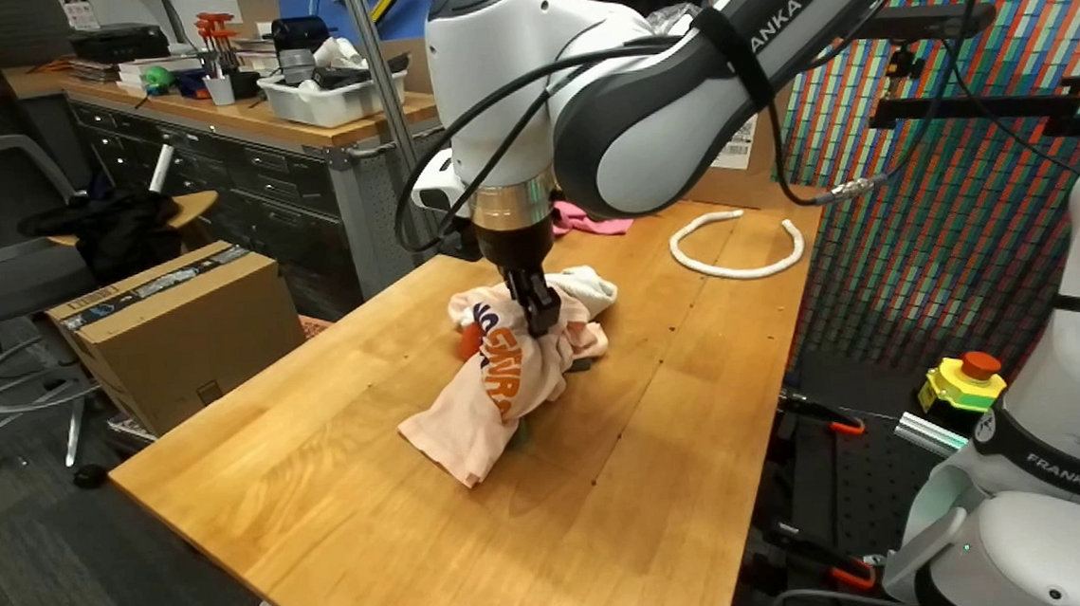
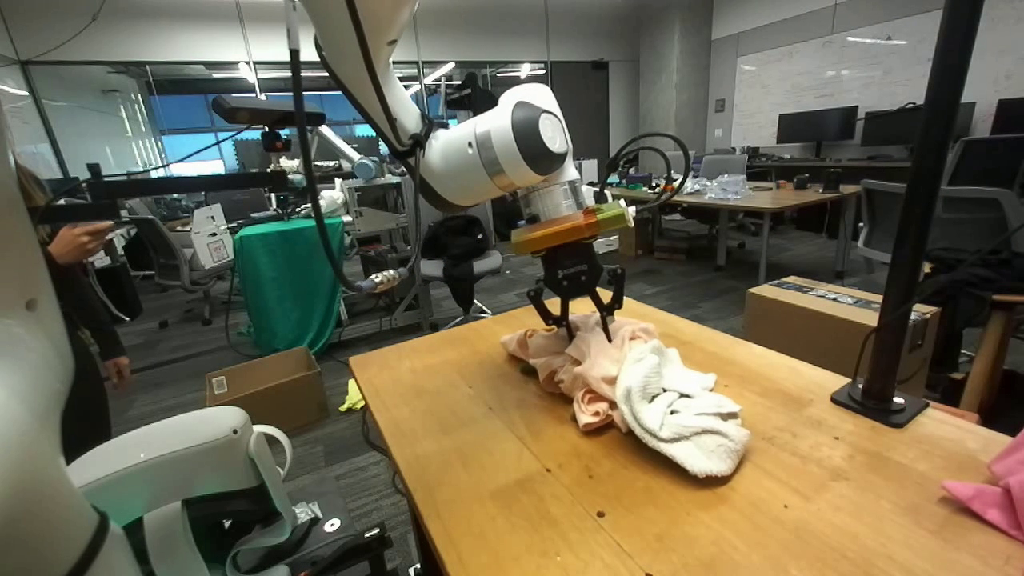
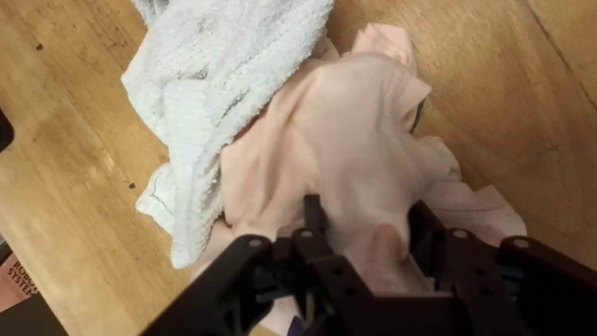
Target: Pick up the cloths and put them around the table.
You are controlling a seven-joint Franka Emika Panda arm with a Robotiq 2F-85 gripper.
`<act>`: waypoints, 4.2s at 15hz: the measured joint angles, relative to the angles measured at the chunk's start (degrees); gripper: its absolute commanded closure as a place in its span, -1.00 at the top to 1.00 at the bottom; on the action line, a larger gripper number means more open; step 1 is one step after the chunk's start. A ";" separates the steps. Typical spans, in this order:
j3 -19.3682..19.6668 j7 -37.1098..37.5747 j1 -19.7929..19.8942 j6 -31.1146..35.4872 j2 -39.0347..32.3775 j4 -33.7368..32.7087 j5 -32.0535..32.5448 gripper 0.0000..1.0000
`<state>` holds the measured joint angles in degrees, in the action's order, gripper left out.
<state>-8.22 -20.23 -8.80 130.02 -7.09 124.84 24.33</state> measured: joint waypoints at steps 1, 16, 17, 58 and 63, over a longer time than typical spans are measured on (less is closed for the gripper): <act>0.00 0.00 0.01 0.00 0.00 -0.02 0.00 -0.80; -0.14 -2.68 0.01 -1.74 9.26 -1.93 -1.31 -0.84; -0.18 -2.80 -0.01 -1.91 10.15 -1.99 -1.32 -0.84; -3.58 -10.10 -9.98 -24.94 -20.57 -50.76 4.11 -0.84; -3.16 -10.29 -11.26 -24.82 -25.14 -58.06 5.17 -0.82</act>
<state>-11.39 -30.52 -20.07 105.20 -32.24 66.77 29.51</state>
